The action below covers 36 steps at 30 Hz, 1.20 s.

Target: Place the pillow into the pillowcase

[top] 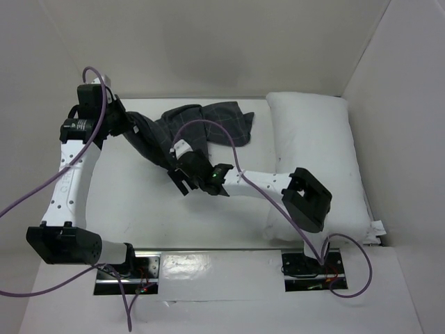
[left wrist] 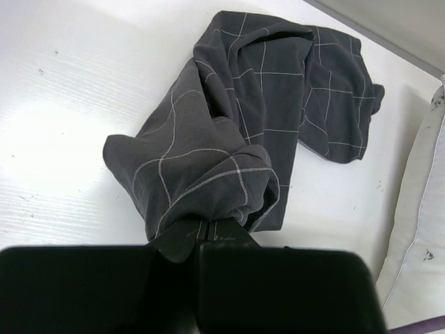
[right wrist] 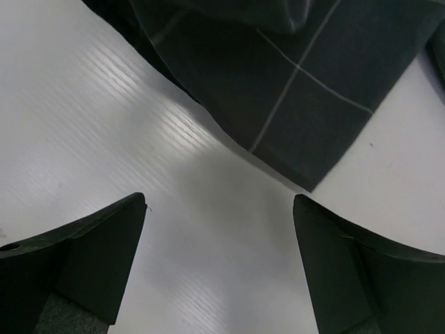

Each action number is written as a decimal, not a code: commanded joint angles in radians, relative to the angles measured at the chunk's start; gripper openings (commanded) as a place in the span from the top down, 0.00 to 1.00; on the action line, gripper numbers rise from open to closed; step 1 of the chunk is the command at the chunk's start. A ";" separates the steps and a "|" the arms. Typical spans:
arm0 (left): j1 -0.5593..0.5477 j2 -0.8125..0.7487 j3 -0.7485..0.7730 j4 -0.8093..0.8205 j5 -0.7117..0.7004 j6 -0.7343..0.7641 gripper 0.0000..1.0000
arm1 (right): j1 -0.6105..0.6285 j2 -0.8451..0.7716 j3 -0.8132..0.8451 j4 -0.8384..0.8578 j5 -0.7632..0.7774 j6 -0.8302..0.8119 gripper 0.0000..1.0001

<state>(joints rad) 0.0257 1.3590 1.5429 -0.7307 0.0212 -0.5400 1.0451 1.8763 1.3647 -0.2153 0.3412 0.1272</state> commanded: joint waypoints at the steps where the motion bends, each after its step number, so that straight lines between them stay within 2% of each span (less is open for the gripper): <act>1: 0.006 -0.034 0.037 0.008 0.013 0.035 1.00 | 0.030 0.030 0.126 0.132 -0.010 -0.014 0.06; 5: 0.006 -0.043 0.037 -0.001 0.013 0.035 1.00 | 0.041 0.096 0.209 0.194 0.034 0.008 0.05; 9: 0.006 -0.052 0.037 -0.001 0.002 0.044 1.00 | 0.052 0.208 0.358 0.171 0.203 0.097 0.05; 11: 0.006 -0.061 0.048 -0.010 0.002 0.045 1.00 | 0.040 0.286 0.451 0.149 0.235 0.153 0.12; 13: 0.006 -0.070 0.048 -0.019 0.002 0.045 1.00 | 0.021 0.335 0.519 0.079 0.307 0.190 0.26; 14: 0.006 -0.070 0.057 -0.019 0.002 0.045 1.00 | 0.021 0.351 0.546 0.056 0.327 0.213 0.38; 15: 0.006 -0.070 0.057 -0.019 0.002 0.054 1.00 | 0.006 0.351 0.560 0.047 0.343 0.233 0.54; 16: 0.006 -0.081 0.057 -0.029 0.002 0.063 1.00 | -0.006 0.337 0.544 0.065 0.360 0.242 0.81; 17: 0.006 -0.081 0.069 -0.029 -0.010 0.063 1.00 | -0.007 0.314 0.522 0.082 0.373 0.242 0.93; 18: 0.006 -0.081 0.080 -0.038 -0.010 0.074 1.00 | -0.016 0.252 0.493 0.108 0.374 0.227 0.99; 19: 0.006 -0.090 0.080 -0.038 -0.023 0.083 1.00 | -0.029 0.218 0.423 0.138 0.374 0.218 1.00; 21: 0.006 -0.090 0.091 -0.047 -0.035 0.083 1.00 | -0.048 0.161 0.383 0.183 0.343 0.206 1.00; 26: 0.029 -0.064 0.224 -0.056 -0.061 0.115 1.00 | -0.085 0.051 0.422 0.192 0.182 0.082 1.00; 29: 0.056 -0.029 0.420 -0.070 -0.006 0.126 1.00 | -0.094 -0.031 0.471 0.235 0.095 0.002 1.00; 32: 0.066 -0.006 0.664 -0.101 0.098 0.137 1.00 | -0.103 -0.173 0.430 0.327 0.020 -0.053 1.00; 35: 0.066 -0.041 0.750 -0.043 0.261 0.086 1.00 | -0.112 -0.340 0.290 0.441 0.019 -0.054 1.00; 36: 0.066 -0.060 0.725 -0.017 0.301 0.071 1.00 | -0.122 -0.382 0.248 0.455 0.028 -0.043 1.00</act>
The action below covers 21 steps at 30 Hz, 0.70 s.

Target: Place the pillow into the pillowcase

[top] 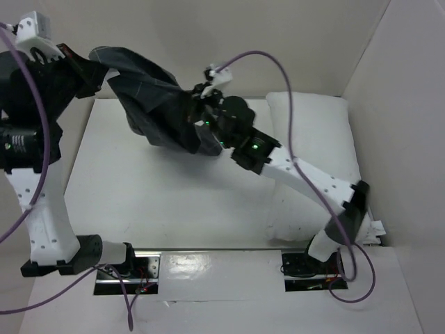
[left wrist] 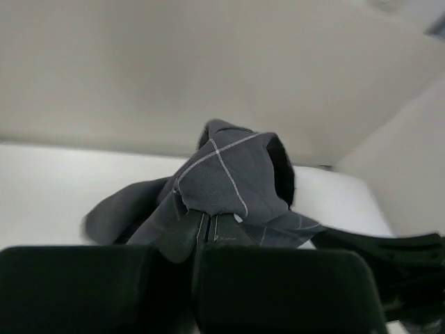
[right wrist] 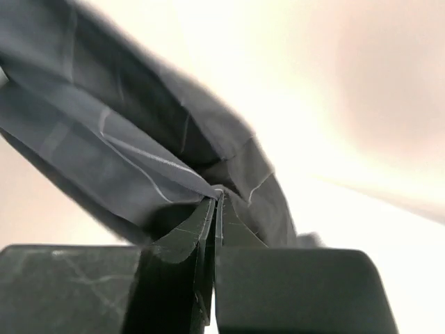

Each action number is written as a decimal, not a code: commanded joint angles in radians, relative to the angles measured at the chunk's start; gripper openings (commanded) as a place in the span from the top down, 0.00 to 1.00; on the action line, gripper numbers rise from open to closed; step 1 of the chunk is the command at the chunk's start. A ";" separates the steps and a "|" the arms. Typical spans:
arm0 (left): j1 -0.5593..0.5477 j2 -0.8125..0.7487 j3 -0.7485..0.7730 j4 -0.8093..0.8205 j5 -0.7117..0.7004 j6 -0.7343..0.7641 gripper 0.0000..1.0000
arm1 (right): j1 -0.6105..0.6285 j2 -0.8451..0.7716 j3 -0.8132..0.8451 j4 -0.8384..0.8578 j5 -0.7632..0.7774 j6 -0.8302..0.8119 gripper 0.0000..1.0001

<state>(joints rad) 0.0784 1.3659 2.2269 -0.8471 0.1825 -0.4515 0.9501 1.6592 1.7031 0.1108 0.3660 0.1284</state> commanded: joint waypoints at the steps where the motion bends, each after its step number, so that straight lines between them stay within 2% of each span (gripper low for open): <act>1: 0.014 -0.088 0.008 0.127 0.212 -0.035 1.00 | -0.036 -0.205 -0.133 0.128 0.016 -0.035 1.00; 4: 0.014 -0.169 -0.197 0.241 0.337 -0.093 1.00 | -0.088 -0.358 -0.333 0.115 0.079 0.023 1.00; 5: 0.014 -0.192 -0.316 0.299 0.362 -0.114 1.00 | -0.135 -0.424 -0.435 0.080 0.088 0.064 1.00; 9: 0.005 -0.173 -0.536 0.376 0.397 -0.136 1.00 | -0.253 -0.502 -0.621 -0.020 0.077 0.160 1.00; 10: 0.004 -0.151 -0.558 0.391 0.397 -0.136 1.00 | -0.319 -0.503 -0.655 -0.034 0.061 0.160 1.00; 11: -0.015 -0.090 -0.575 0.419 0.409 -0.125 0.93 | -0.351 -0.492 -0.709 -0.034 0.060 0.183 1.00; 12: -0.025 -0.049 -0.575 0.419 0.410 -0.115 0.71 | -0.434 -0.480 -0.726 -0.048 0.033 0.195 1.00; 13: -0.025 -0.006 -0.575 0.390 0.435 -0.096 0.45 | -0.480 -0.469 -0.741 -0.048 0.016 0.209 1.00; 14: -0.035 0.087 -0.541 0.343 0.436 -0.075 0.32 | -0.519 -0.460 -0.755 -0.048 0.001 0.221 1.00; 16: -0.035 0.160 -0.501 0.222 0.416 -0.018 0.20 | -0.614 -0.450 -0.767 -0.071 -0.041 0.235 1.00; 17: -0.035 0.174 -0.539 0.173 0.356 -0.018 0.20 | -0.638 -0.450 -0.767 -0.071 -0.051 0.235 1.00; 20: -0.026 0.128 -0.683 0.172 0.185 -0.048 0.20 | -0.689 -0.450 -0.754 -0.080 -0.128 0.235 1.00; 21: -0.026 0.112 -0.793 0.172 0.151 -0.065 0.20 | -0.700 -0.450 -0.744 -0.089 -0.137 0.235 1.00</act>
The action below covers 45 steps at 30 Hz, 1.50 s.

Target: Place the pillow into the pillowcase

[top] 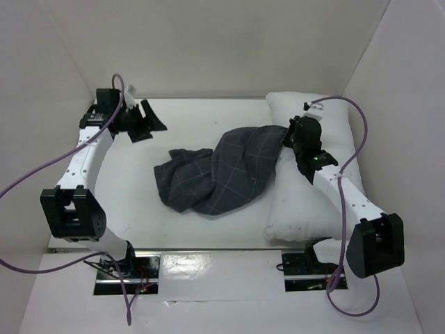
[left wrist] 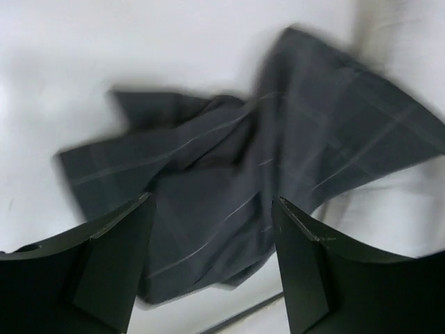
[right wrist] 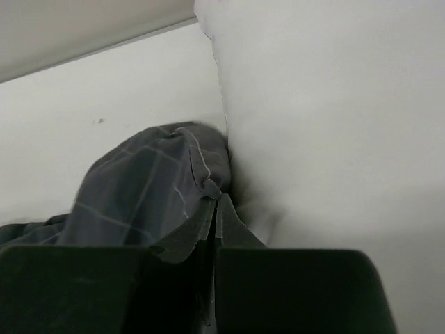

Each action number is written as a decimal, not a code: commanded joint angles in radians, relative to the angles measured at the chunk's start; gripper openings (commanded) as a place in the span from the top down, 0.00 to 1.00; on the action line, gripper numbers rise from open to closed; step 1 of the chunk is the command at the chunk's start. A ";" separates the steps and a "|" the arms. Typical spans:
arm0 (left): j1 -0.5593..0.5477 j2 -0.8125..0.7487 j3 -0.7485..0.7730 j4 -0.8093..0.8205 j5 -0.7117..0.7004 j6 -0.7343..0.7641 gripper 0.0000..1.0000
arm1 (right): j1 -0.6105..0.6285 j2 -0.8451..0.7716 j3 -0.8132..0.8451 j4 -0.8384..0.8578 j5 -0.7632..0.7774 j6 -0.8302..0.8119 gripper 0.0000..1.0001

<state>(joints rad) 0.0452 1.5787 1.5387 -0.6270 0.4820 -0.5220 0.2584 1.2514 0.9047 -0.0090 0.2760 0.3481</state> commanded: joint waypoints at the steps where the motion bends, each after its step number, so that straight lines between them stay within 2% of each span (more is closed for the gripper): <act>1: 0.007 -0.135 -0.158 -0.059 -0.179 -0.028 0.20 | -0.008 -0.031 0.072 0.012 -0.047 0.015 1.00; 3: 0.016 -0.167 -0.315 -0.059 -0.239 -0.056 0.20 | -0.008 -0.030 0.091 0.001 -0.047 0.006 1.00; 6: 0.016 -0.209 -0.426 -0.040 -0.338 -0.072 0.13 | -0.008 -0.030 0.115 -0.008 -0.060 -0.003 1.00; 8: 0.016 -0.209 -0.514 -0.007 -0.275 -0.056 0.11 | -0.018 -0.030 0.128 -0.020 -0.089 -0.012 1.00; 11: -0.004 -0.181 -0.655 0.139 -0.163 -0.085 0.09 | -0.018 -0.030 0.137 -0.020 -0.115 -0.012 1.00; 13: -0.030 -0.128 -0.695 0.217 -0.129 -0.098 0.11 | -0.018 -0.021 0.137 -0.020 -0.115 -0.012 1.00; 17: -0.097 -0.082 -0.730 0.243 -0.129 -0.130 0.20 | -0.018 -0.021 0.146 -0.042 -0.115 -0.003 1.00; 22: -0.136 -0.042 -0.753 0.286 -0.140 -0.205 0.22 | -0.018 -0.030 0.135 -0.042 -0.106 0.006 1.00; 26: -0.159 0.013 -0.762 0.323 -0.126 -0.223 0.37 | -0.018 -0.030 0.135 -0.052 -0.095 0.006 1.00; 29: -0.185 0.032 -0.762 0.323 -0.106 -0.245 0.69 | -0.018 -0.040 0.145 -0.062 -0.084 0.006 1.00; 30: -0.185 0.032 -0.762 0.323 -0.106 -0.245 0.84 | -0.027 -0.040 0.145 -0.062 -0.084 0.006 1.00; 31: -0.185 0.032 -0.752 0.313 -0.106 -0.245 1.00 | -0.027 -0.040 0.154 -0.062 -0.084 0.015 1.00; 33: -0.176 -0.018 -0.715 0.253 -0.097 -0.233 1.00 | -0.027 -0.040 0.177 -0.071 -0.084 0.015 1.00; 36: -0.153 -0.116 -0.550 0.140 -0.152 -0.201 1.00 | -0.027 -0.029 0.235 -0.091 -0.106 0.005 1.00; 37: -0.143 -0.191 -0.423 0.059 -0.169 -0.190 1.00 | -0.027 -0.029 0.252 -0.091 -0.106 0.005 1.00; 39: -0.128 -0.256 -0.275 -0.017 -0.222 -0.179 1.00 | -0.027 -0.029 0.302 -0.100 -0.124 -0.006 1.00; 40: -0.117 -0.281 -0.118 -0.057 -0.276 -0.170 1.00 | -0.027 -0.029 0.316 -0.100 -0.124 -0.020 1.00; 41: -0.101 -0.310 -0.038 -0.136 -0.295 -0.155 1.00 | -0.027 -0.043 0.332 -0.111 -0.124 -0.029 1.00; 45: -0.038 -0.342 0.300 -0.279 -0.332 -0.127 1.00 | -0.036 -0.116 0.341 -0.134 -0.115 -0.038 1.00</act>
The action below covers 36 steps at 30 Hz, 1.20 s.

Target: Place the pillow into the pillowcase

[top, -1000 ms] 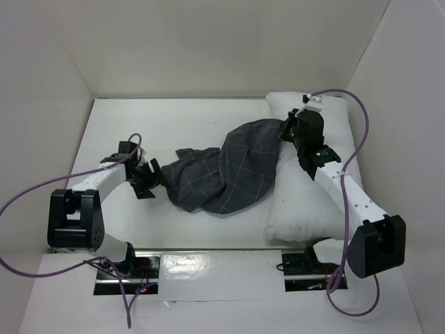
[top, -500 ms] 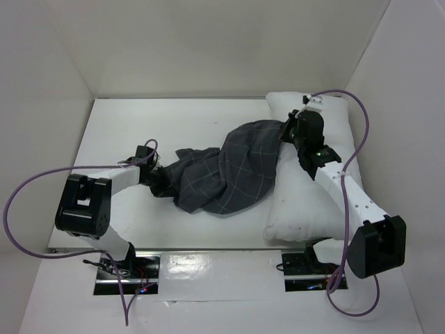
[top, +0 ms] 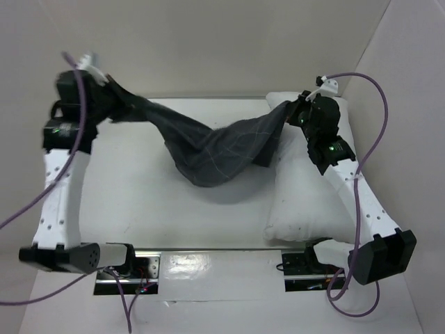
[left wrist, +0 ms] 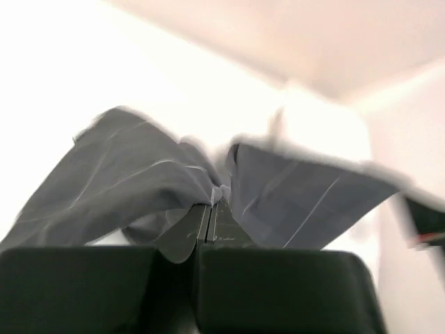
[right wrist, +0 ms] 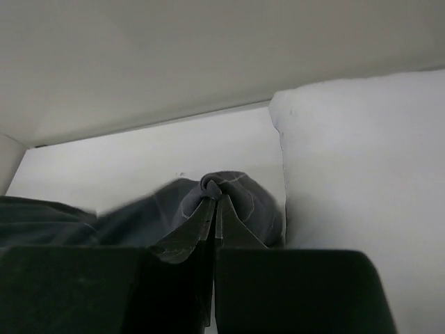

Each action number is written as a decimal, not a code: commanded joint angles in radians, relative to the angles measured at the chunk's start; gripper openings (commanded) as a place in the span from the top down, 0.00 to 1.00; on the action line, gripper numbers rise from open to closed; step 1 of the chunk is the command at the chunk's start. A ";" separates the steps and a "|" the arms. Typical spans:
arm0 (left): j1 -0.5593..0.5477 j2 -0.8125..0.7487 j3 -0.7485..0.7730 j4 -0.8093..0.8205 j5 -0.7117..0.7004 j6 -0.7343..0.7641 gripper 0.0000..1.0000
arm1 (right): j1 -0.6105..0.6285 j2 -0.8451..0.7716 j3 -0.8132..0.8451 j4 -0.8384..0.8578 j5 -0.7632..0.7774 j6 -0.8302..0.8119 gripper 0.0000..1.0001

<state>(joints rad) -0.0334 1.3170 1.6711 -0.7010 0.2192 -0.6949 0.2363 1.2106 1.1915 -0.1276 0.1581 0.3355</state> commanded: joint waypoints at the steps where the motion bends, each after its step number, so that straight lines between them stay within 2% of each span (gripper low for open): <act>1: 0.053 -0.081 0.221 -0.225 -0.082 0.055 1.00 | -0.014 -0.095 0.040 -0.015 0.003 -0.026 1.00; 2: 0.075 -0.090 0.313 -0.241 -0.111 0.055 1.00 | -0.014 -0.133 0.040 -0.015 0.003 -0.026 1.00; 6: 0.107 -0.079 0.468 -0.265 -0.204 0.089 1.00 | -0.014 -0.218 -0.009 -0.024 0.037 -0.035 1.00; 9: 0.127 -0.008 0.528 -0.265 -0.279 0.103 1.00 | -0.023 -0.240 -0.020 -0.024 0.046 -0.035 1.00; 12: 0.139 0.092 0.568 -0.213 -0.247 0.126 1.00 | -0.023 -0.224 -0.029 -0.024 0.020 -0.044 1.00; 16: 0.176 0.328 0.624 -0.174 -0.204 0.147 1.00 | -0.023 -0.139 -0.046 -0.011 -0.077 -0.026 1.00; 21: 0.201 0.684 0.648 -0.080 -0.215 0.178 1.00 | 0.104 -0.092 -0.236 0.091 -0.140 -0.015 1.00; 22: 0.210 0.738 0.691 -0.080 -0.195 0.195 0.77 | 0.135 -0.073 -0.260 0.100 -0.140 -0.024 1.00; 23: 0.210 0.790 0.719 -0.113 -0.163 0.236 0.45 | 0.190 -0.062 -0.298 0.100 -0.109 -0.024 1.00; 24: 0.210 0.879 0.752 -0.156 -0.135 0.245 0.27 | 0.211 -0.048 -0.308 0.080 -0.076 -0.024 1.00; 26: 0.210 0.904 0.748 -0.215 -0.098 0.245 0.09 | 0.239 0.004 -0.308 0.051 -0.001 0.003 1.00; 27: 0.201 0.892 0.696 -0.215 -0.098 0.245 0.09 | 0.239 0.023 -0.293 0.022 0.014 0.004 1.00; 28: 0.185 0.817 0.556 -0.204 -0.118 0.245 0.07 | 0.239 0.070 -0.276 0.002 0.014 0.016 1.00; 29: 0.185 0.765 0.474 -0.186 -0.136 0.245 0.07 | 0.239 0.098 -0.221 -0.021 0.014 0.007 0.96; 30: 0.170 0.708 0.390 -0.167 -0.153 0.245 0.07 | 0.230 0.128 -0.184 -0.086 0.014 -0.006 0.85; 31: 0.170 0.586 0.304 -0.126 -0.181 0.229 0.09 | 0.230 0.160 -0.144 -0.127 0.014 -0.015 0.56; 32: 0.159 0.524 0.135 -0.106 -0.196 0.218 0.10 | 0.230 0.200 -0.086 -0.159 0.040 -0.015 0.49; 34: 0.159 0.409 -0.030 -0.074 -0.196 0.166 0.13 | 0.239 0.210 -0.057 -0.199 0.064 -0.015 0.35; 35: 0.159 0.308 -0.179 -0.063 -0.196 0.141 0.16 | 0.239 0.199 -0.056 -0.199 0.064 -0.015 0.24; 36: 0.159 0.260 -0.253 -0.045 -0.196 0.089 0.16 | 0.248 0.199 -0.056 -0.213 0.090 0.002 0.22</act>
<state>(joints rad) 0.1230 1.7855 1.5730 -0.8070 0.0422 -0.5137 0.4736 1.4307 1.0786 -0.2649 0.1780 0.3264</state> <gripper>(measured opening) 0.850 0.746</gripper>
